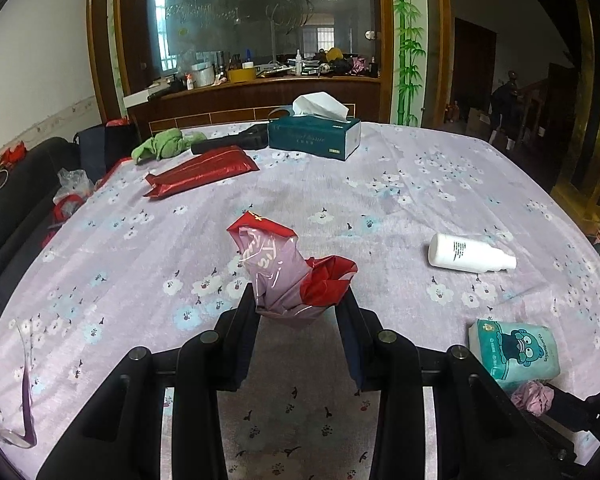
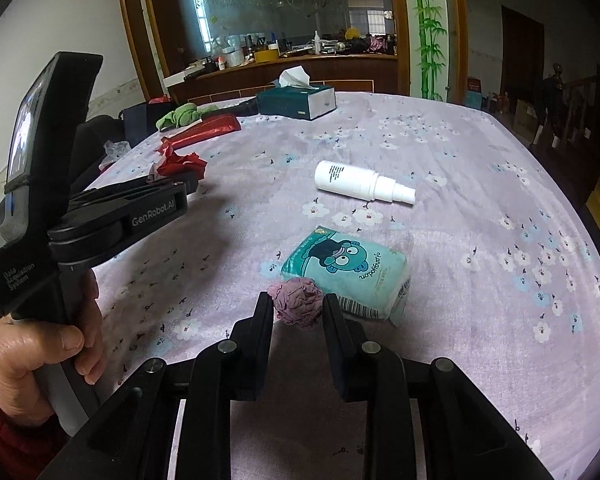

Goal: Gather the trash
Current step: 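Hold the pink tissue in the right tool while the left tool holds the wrapper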

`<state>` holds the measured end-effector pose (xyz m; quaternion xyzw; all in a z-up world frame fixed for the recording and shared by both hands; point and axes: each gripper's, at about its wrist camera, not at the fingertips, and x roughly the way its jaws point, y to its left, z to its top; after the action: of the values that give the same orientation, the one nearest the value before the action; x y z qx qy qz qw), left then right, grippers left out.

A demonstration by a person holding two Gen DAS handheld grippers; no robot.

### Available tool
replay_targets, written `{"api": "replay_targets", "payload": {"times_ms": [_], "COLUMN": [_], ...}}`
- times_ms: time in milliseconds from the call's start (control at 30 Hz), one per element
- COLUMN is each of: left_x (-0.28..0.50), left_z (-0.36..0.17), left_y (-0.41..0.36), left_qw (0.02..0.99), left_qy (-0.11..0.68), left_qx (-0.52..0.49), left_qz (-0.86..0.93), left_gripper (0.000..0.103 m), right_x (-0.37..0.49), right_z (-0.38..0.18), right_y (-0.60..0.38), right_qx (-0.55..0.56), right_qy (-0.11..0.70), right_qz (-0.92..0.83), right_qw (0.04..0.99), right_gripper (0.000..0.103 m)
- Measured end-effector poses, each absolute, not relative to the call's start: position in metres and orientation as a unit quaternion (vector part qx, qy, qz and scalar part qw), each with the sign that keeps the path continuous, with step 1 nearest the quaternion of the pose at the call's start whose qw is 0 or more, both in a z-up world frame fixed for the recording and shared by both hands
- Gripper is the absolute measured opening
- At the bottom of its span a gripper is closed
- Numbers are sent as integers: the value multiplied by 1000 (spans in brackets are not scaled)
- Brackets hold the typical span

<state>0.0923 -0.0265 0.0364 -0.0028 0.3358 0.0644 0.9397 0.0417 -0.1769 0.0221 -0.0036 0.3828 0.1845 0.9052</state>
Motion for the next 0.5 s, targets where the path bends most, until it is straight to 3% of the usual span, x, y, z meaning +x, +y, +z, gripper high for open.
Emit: {"api": "replay_targets", "payload": {"times_ms": [500], "left_x": [90], "left_z": [37], "left_y": [-28], "left_qw": [941], "left_qy": [333], "left_qx": [-5], "left_qz": [63], "left_gripper": [36], "right_x": [39], "right_z": [26], "right_y": [-180], "right_qx": [5], "right_qy": [376], "right_qz": [185], "right_qw": [908], "right_gripper": [26]}}
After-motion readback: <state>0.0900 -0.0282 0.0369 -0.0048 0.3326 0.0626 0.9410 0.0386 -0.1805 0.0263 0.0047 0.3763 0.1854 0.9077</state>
